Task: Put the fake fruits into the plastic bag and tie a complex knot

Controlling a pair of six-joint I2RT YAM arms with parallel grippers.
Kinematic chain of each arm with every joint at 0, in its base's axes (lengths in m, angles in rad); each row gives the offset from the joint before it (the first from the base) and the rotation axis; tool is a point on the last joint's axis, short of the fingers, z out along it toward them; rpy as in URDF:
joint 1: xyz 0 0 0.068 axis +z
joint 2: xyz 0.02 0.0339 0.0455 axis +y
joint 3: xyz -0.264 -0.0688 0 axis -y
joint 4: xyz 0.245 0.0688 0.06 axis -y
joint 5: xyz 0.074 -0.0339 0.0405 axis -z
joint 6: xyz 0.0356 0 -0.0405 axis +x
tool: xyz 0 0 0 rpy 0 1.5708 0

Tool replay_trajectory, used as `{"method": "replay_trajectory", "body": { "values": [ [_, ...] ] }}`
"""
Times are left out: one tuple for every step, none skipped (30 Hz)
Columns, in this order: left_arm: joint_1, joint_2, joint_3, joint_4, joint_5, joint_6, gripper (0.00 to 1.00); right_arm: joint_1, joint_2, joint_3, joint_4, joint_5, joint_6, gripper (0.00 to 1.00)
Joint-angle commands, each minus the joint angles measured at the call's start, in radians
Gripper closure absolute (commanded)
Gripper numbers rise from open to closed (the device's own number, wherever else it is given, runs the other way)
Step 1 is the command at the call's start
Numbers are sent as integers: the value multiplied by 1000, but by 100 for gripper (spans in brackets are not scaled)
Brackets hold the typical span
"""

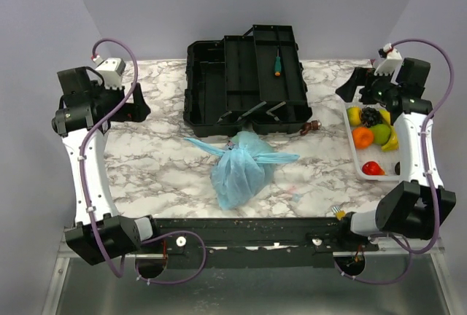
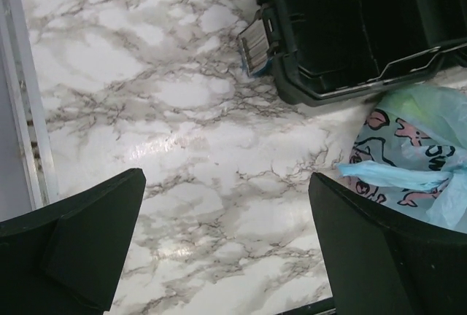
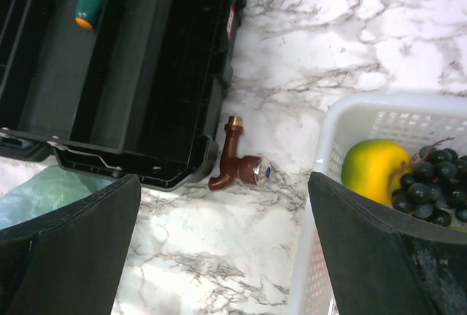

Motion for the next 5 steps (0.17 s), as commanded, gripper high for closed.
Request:
{"method": "replay_trajectory", "body": {
  "values": [
    [52,1,-59,-9,29,-26,2,-4,16,-50,12,-42,-18,0],
    [56,-1,-71,-2,20,-21,2,-3,17,-59,13,-45,-14,0],
    [58,-2,-85,7,9,-19,2,-3,17,-65,14,-42,-11,0],
    [58,-4,-95,13,-3,-15,2,-4,18,-70,14,-38,-13,0],
    [59,-5,-101,17,-9,-12,2,-4,18,-73,12,-33,-16,0]
  ]
}}
